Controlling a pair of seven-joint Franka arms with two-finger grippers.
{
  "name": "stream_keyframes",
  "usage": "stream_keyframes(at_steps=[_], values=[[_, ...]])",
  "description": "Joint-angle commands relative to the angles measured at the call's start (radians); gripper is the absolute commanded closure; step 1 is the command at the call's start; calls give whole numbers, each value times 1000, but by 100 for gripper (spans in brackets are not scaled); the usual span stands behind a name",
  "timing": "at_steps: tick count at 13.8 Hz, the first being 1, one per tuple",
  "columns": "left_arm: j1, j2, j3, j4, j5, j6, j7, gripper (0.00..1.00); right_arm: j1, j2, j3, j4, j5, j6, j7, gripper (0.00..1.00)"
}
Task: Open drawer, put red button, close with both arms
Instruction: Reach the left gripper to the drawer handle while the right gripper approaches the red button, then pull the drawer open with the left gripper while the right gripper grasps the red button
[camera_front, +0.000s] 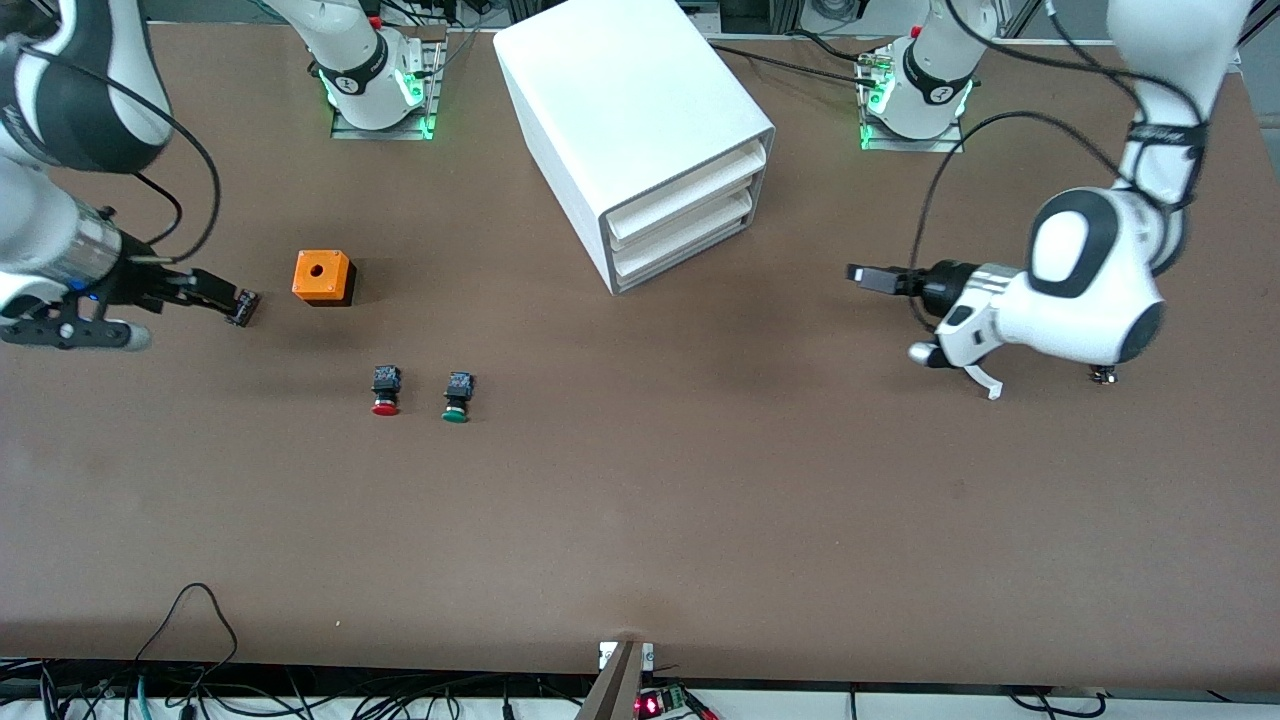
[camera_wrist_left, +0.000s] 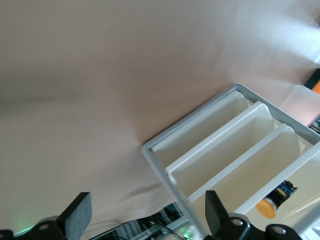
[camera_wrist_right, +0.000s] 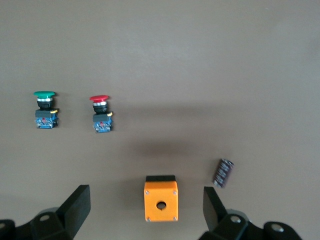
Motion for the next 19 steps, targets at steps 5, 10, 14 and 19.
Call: stream_keyframes(at_steps=[5,10,14,19], values=[[-71,54,-176,-210,-310,252,298,0,74,169,-3,11,4,173,5,0],[-71,49,-268,-253,-400,252,318,1,132,308,-1,5,2,288,5,0],[-70,46,-296,-270,-404,252,320,25,137,365,16,-18,4,335,5,0],[-70,46,-293,-273,-390,254,321,100,137,372,31,-141,4,496,5,0]])
